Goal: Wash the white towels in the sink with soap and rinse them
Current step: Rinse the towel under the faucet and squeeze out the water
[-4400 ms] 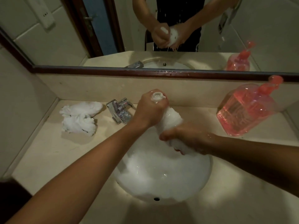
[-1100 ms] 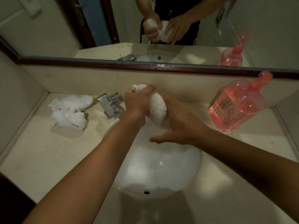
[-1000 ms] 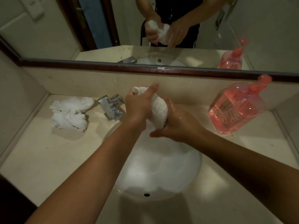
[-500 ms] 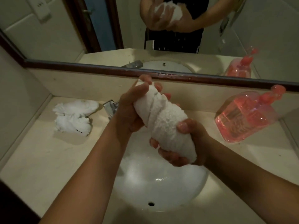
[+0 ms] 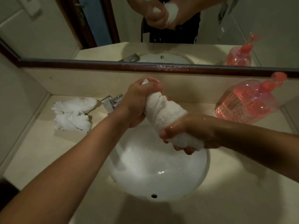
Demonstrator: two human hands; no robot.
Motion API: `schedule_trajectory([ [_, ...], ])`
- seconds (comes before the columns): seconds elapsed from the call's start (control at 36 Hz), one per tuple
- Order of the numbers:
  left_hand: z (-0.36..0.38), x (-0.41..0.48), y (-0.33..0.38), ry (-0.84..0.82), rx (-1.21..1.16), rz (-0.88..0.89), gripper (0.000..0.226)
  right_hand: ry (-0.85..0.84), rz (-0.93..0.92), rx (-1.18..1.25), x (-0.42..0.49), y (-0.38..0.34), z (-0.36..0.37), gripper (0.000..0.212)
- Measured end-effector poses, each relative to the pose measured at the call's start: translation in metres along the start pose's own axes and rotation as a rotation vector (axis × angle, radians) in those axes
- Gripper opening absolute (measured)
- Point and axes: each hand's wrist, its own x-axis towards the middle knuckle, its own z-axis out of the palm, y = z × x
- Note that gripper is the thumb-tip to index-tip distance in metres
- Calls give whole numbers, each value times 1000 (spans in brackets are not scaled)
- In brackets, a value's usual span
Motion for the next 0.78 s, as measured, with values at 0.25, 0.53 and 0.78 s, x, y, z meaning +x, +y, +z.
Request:
schedule_trajectory([
  [0.25, 14, 13, -28, 169, 492, 185, 5, 338, -114, -54, 30, 39, 0, 26],
  [0.53, 28, 37, -66, 288, 722, 198, 10, 568, -298, -66, 62, 75, -7, 31],
  [0.78, 40, 38, -67, 348, 774, 207, 11, 668, -311, -79, 77, 93, -19, 89],
])
